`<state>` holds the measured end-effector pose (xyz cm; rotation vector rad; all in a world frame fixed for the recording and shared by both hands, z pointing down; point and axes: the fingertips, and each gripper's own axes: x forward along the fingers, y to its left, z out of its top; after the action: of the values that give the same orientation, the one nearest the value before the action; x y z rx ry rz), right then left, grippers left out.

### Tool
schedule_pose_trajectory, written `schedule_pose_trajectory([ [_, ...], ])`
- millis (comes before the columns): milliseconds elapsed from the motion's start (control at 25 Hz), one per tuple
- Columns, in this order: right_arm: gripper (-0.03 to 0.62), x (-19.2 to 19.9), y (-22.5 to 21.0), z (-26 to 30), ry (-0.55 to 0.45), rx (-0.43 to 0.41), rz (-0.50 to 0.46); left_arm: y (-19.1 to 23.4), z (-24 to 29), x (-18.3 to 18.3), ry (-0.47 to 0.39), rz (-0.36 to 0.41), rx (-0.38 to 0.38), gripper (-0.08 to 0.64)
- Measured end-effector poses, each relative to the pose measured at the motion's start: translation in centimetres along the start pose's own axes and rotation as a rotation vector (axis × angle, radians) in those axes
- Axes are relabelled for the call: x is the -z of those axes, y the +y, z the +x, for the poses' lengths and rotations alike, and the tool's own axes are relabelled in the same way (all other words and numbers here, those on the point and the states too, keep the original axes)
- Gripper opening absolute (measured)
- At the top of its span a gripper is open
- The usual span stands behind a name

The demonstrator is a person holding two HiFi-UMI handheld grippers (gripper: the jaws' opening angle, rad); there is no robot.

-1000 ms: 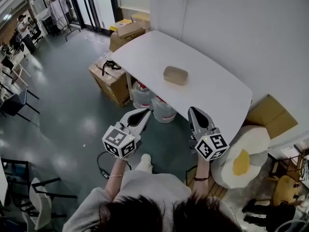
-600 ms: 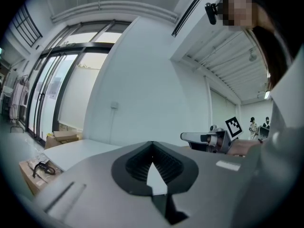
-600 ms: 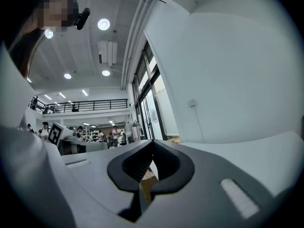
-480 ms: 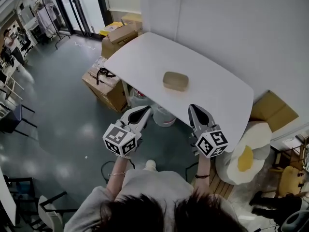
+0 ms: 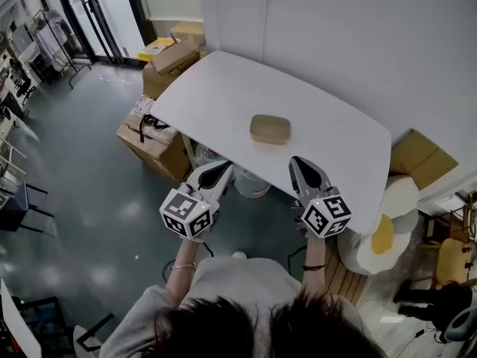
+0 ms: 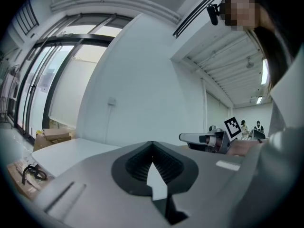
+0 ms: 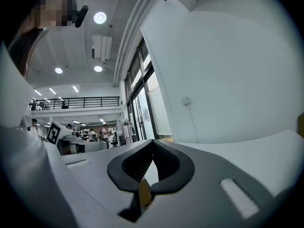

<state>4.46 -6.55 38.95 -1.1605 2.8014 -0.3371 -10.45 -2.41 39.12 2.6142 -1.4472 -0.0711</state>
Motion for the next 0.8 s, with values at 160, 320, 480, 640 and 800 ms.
schedule_pose_trajectory([
  [160,0.014,0.5,0.2,1.0,0.009,0.025,0.005,1.1,0.2,0.7,0.019,-0.011,0.026,-0.009],
  [320,0.014,1.5,0.0,1.7,0.019,0.051,0.011,2.4,0.5,1.5,0.029,-0.029,0.035,-0.009],
  [480,0.014,2.0,-0.8,2.2,0.032,0.087,0.029,3.1,1.2,2.0,0.043,-0.044,0.053,-0.009],
  [640,0.014,2.3,-1.5,2.7,0.043,0.092,0.035,3.4,2.1,2.3,0.052,-0.055,0.062,-0.009],
  [800,0.014,2.8,-2.4,3.8,0.051,0.085,0.034,4.1,3.2,2.9,0.061,-0.063,0.066,-0.009],
])
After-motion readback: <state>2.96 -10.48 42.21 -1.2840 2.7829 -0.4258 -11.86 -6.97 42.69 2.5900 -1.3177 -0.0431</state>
